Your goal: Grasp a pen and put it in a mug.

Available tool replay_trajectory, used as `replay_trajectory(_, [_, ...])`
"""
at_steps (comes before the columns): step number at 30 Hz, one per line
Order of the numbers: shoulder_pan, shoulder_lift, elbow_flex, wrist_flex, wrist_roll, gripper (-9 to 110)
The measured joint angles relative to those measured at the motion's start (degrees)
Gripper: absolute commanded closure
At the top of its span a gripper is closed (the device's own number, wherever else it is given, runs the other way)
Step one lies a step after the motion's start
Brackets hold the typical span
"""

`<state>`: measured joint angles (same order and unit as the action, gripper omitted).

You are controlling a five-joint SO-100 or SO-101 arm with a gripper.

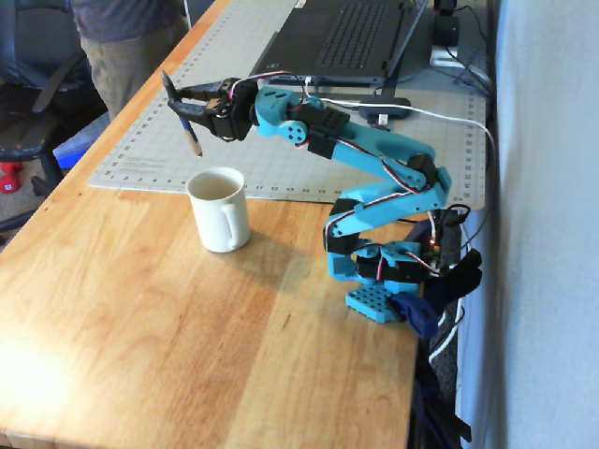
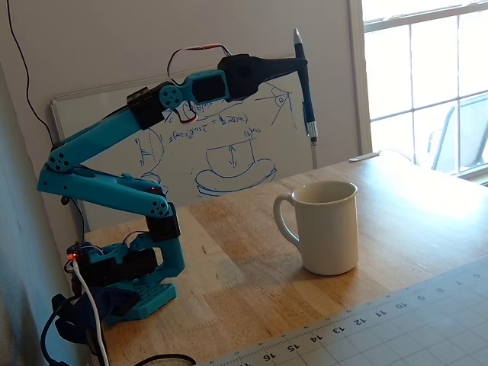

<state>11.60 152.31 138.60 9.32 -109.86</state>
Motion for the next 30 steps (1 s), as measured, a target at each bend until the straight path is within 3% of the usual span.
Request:
replay_trajectory(19, [3.25,-3.43,16.00,-1.32,0.00,100])
replay_trajectory(30, [3.25,-3.43,16.61,-1.85,0.00,84])
